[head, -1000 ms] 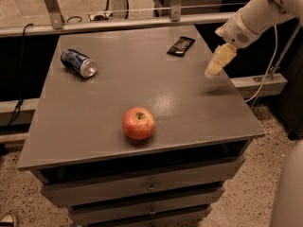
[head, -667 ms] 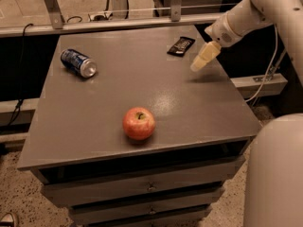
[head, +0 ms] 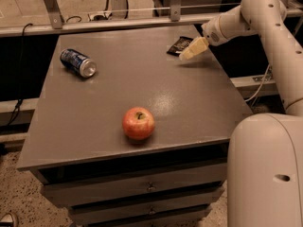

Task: Move rxbar chocolate near apple

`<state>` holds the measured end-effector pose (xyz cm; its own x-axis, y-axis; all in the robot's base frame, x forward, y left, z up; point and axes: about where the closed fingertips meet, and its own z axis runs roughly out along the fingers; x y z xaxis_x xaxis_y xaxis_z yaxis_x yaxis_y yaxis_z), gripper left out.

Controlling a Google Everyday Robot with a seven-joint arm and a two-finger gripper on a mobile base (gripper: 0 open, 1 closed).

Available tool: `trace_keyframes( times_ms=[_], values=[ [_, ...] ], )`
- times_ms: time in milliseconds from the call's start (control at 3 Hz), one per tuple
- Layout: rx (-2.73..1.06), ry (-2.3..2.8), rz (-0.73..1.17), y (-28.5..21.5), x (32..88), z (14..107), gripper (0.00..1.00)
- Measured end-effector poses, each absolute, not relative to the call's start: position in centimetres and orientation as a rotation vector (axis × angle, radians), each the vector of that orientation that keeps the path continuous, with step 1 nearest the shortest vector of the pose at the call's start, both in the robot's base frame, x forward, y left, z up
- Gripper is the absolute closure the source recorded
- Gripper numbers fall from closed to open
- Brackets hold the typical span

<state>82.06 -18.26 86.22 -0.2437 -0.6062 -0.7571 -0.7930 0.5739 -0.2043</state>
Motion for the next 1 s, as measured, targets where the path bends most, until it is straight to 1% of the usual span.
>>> trace_keyframes(
  times_ms=[333,1000],
  values=[
    [-0.992,1.951,0.31,-18.7,84.1,85.8,0.0],
    [-0.815,1.992,0.466,-17.4,85.7,84.1,0.0]
  ],
)
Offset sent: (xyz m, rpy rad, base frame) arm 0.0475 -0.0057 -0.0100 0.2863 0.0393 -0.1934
